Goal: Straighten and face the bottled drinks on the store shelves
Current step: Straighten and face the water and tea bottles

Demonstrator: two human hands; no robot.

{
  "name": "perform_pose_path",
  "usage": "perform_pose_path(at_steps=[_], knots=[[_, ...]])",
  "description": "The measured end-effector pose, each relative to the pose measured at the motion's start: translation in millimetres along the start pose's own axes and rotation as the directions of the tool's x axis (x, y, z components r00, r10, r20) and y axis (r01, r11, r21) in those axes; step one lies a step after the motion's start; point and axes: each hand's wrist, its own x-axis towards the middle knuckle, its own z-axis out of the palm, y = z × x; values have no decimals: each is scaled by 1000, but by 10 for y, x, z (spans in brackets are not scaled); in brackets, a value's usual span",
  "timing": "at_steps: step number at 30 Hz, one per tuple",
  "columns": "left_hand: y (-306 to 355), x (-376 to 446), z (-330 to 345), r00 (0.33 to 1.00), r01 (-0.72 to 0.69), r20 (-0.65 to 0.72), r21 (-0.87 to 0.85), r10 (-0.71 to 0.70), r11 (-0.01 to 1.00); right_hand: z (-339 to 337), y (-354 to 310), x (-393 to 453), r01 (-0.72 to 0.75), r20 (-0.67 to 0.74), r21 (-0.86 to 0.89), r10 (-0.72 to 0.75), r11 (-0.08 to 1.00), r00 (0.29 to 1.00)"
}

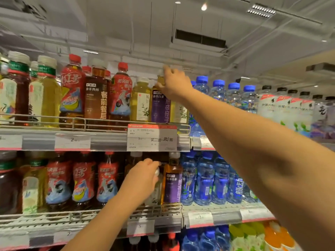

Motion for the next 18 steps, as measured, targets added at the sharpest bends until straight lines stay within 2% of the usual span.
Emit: perform_pose_path(at_steps=[5, 12, 15, 18], knots=[[51, -43, -80, 999, 0, 34, 14, -1, 1000, 55, -85, 53, -47, -148, 42, 53, 998, 988], [72, -313, 23, 991, 60, 111, 132, -75, 989, -235, -205, -131, 16, -206, 191, 24, 981, 978], [92, -433, 108, 992, 71, 90, 140, -84, 988, -279, -193, -228, 54, -204, 360, 23, 931, 979], [139, -489, 99, 998, 57, 13, 106, -59, 993, -354, -163, -323, 88, -211, 427, 4, 900, 978]])
